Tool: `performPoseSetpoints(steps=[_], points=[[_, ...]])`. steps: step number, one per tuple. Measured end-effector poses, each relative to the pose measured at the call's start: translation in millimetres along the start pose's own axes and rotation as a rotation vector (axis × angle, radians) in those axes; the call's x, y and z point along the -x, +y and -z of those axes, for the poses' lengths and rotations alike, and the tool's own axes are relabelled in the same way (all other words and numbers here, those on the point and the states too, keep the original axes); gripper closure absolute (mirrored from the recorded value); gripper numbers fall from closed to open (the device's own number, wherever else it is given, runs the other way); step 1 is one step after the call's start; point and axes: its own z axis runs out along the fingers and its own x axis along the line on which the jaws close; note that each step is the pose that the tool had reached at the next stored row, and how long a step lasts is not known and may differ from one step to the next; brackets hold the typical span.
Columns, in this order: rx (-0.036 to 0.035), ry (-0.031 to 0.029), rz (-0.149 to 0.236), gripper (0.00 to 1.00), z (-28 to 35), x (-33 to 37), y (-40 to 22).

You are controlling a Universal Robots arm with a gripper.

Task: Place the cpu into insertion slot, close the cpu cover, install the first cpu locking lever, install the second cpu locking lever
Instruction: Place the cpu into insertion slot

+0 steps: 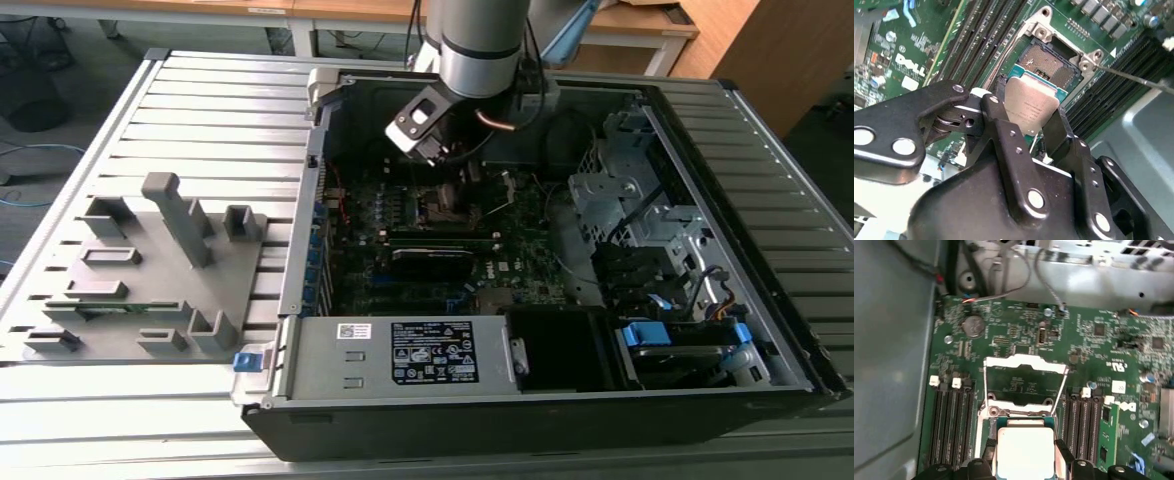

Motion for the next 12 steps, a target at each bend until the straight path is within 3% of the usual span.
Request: performPoseSetpoints(steps=[2, 12], points=[[0.0000, -0.0011, -0.028, 0.46, -0.1, 0.0, 0.0], [0.0003, -0.0009, -0.034, 0.46, -1.2, -2.8, -3.1]])
